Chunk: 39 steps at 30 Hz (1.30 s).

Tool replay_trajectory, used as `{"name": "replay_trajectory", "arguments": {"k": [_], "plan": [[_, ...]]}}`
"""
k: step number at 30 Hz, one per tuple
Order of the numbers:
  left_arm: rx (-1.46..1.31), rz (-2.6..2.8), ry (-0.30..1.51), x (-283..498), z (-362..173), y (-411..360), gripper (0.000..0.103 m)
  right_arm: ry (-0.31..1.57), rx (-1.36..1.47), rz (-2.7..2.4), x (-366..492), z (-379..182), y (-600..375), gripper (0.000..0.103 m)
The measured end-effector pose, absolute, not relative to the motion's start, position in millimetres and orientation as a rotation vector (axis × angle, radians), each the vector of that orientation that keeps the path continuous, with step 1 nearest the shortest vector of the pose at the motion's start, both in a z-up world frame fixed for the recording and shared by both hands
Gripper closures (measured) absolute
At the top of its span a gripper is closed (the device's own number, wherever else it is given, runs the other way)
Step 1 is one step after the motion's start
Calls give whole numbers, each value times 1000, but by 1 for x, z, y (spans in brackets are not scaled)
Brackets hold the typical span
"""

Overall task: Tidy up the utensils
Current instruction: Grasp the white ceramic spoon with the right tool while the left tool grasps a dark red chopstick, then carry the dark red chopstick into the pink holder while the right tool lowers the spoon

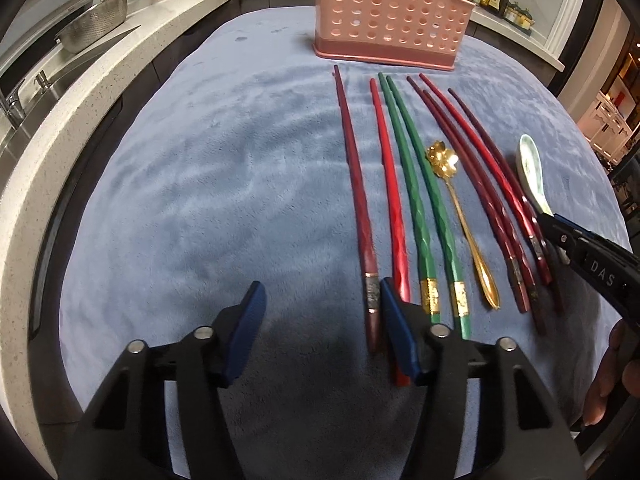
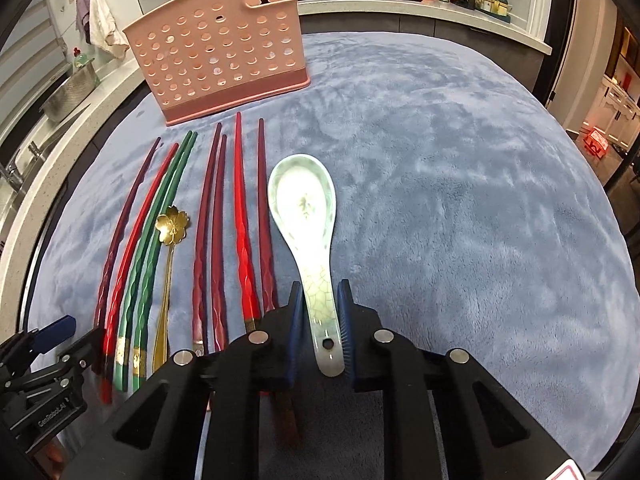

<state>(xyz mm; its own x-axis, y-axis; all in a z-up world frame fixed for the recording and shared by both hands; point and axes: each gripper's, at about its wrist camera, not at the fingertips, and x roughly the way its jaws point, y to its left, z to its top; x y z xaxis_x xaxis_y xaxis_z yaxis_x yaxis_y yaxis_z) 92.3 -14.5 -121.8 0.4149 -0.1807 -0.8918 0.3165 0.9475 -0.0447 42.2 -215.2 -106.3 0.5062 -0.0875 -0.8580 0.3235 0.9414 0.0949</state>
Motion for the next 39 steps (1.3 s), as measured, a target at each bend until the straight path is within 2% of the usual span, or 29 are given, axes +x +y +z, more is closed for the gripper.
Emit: {"name": "replay_trajectory", "arguments": {"k": [3,7,8,39], "plan": [[134,-337,1103,89,-119,-15,67,1010,267,-244,39,-104,-215,90],[130,-362,1088,84,-112,-14,94,1005,278,-244,33,-100,-218,90],[128,-361,1081,83,-110,-13,95,1003,280,-245,32,-99,-218,90],[79,-371,747,97,32,-7,96,879,268,-239,11,-27,-237,91]]}}
